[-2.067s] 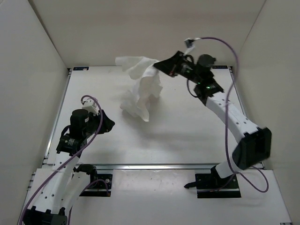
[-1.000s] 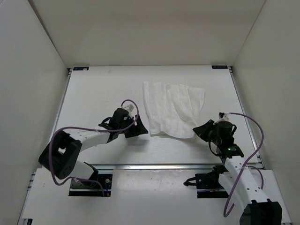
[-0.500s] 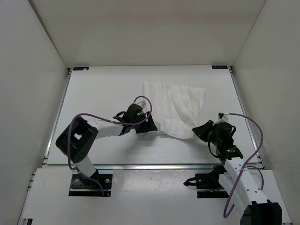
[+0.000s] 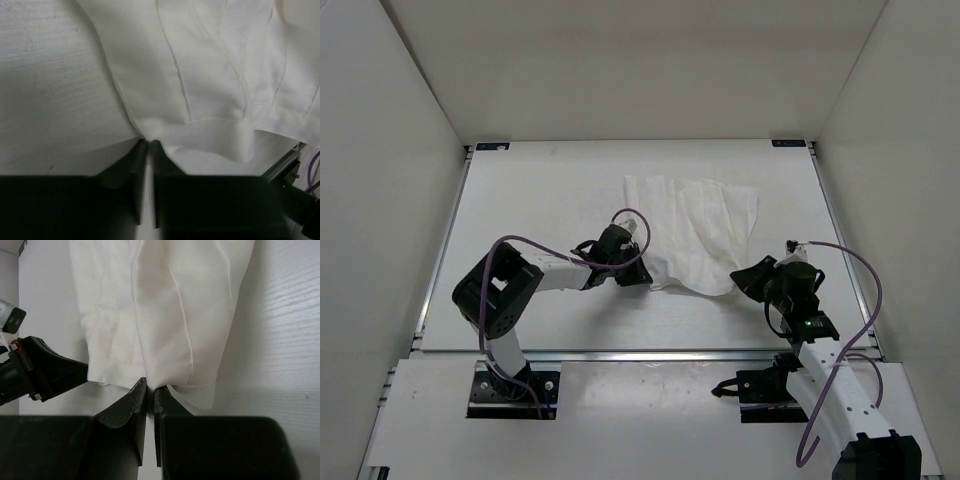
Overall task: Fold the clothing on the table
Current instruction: Flatten the skirt out
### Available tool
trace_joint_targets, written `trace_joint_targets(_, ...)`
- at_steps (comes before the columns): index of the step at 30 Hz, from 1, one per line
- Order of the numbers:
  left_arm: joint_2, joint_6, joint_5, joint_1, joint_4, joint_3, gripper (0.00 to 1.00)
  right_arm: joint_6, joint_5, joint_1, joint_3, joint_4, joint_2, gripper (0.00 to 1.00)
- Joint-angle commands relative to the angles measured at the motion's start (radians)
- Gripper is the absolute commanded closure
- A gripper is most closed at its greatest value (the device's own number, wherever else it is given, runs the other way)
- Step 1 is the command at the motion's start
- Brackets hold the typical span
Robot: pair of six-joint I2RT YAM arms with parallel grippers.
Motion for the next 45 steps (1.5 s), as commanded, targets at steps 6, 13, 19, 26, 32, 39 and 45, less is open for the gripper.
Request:
trace_joint_targets(6,-0.109,0.03,0.018,0.068,0.011,-0.024,1.0,-0.102,-0.075,-0.027,0.11,-0.014,0.027,1.0)
trace_joint_targets(13,-0.48,0.156,-0.031,0.227,-0.284,0.088,1.0,-0.24,-0.28,-0.044,0.479,-0.166,0.232,1.0)
trace_joint_targets(19,-0.81,0.15,0.01,0.364,-0.443,0.166,1.0,-0.134,-0.501,-0.093,0.714,-0.205,0.187,1.0)
trace_joint_targets(26,-0.829,0.219,0.043,0.451,-0.548,0.294,1.0,0.071,-0.647,-0.085,0.771,-0.017,0.29,1.0)
trace_joint_targets(32,-0.54,0.311,0.09,0.52,-0.544,0.52,1.0,0.165,-0.662,-0.007,0.876,0.217,0.623,1.0)
trace_joint_targets(39,-0.229,0.409,0.084,0.563,-0.785,1.113,1.0,0.062,-0.636,0.033,1.352,0.043,0.853,1.0)
trace_joint_targets(45,-0.377,0.344,0.105,0.551,-0.597,0.698,1.0,0.125,-0.69,-0.061,1.06,0.177,0.831,1.0)
